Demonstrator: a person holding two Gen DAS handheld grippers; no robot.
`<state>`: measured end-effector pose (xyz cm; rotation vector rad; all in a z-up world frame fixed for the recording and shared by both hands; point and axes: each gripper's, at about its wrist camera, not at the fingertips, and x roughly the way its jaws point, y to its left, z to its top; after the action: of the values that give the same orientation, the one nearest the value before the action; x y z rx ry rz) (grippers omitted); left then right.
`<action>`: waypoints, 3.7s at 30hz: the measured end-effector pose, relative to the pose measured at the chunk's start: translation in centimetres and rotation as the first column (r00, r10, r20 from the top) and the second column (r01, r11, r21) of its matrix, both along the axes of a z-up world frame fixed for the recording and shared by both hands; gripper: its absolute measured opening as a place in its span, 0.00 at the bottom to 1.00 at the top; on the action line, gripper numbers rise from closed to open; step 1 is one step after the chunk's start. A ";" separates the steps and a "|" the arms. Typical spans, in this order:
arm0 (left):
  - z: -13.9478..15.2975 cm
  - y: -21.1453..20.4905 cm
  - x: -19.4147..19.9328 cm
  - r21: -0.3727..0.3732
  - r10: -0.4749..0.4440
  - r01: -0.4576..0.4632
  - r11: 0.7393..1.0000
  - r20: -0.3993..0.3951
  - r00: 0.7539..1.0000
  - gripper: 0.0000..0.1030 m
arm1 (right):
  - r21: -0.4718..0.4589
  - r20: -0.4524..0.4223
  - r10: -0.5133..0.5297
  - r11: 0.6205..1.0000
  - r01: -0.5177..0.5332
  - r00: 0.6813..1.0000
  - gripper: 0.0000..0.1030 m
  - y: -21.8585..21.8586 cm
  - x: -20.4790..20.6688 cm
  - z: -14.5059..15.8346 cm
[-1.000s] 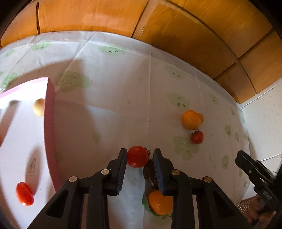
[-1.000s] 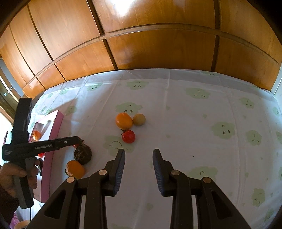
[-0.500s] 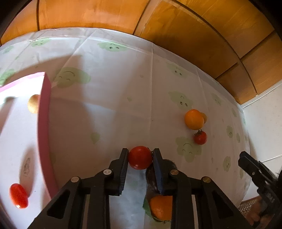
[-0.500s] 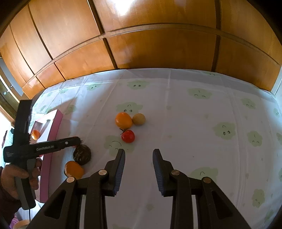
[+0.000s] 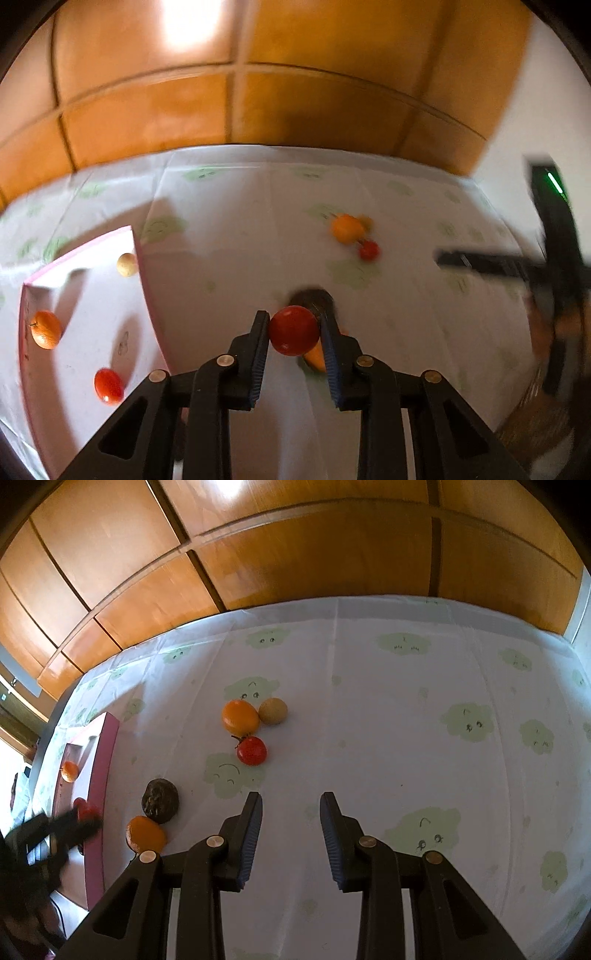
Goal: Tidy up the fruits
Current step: 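Grasp an orange with the right tool while the left tool holds the red tomato, then carry the red tomato into the tray and open the left tool while the right tool holds the orange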
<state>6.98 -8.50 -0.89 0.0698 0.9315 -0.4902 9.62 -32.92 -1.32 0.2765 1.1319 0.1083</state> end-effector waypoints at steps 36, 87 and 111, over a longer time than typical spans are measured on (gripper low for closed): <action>-6.8 -3.6 -6.5 0.001 -0.221 0.221 0.975 -0.034 0.975 0.27 | -0.336 -0.055 0.328 0.884 -0.327 0.943 0.36 10.4 10.0 -2.6; -2.7 -1.2 -6.5 -0.083 -0.137 0.136 0.987 -0.006 0.991 0.26 | -0.121 -0.125 0.353 0.922 -0.367 0.927 0.33 8.7 0.1 -4.6; -0.2 19.7 -0.1 -0.223 0.428 -0.441 0.869 -0.105 0.898 0.26 | -0.141 -0.120 0.358 0.917 -0.373 0.926 0.33 9.2 -0.1 -4.5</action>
<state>6.86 11.20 -1.05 -0.3721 0.8982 -0.1802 9.57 -23.68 -5.86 -0.0799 1.2680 0.3368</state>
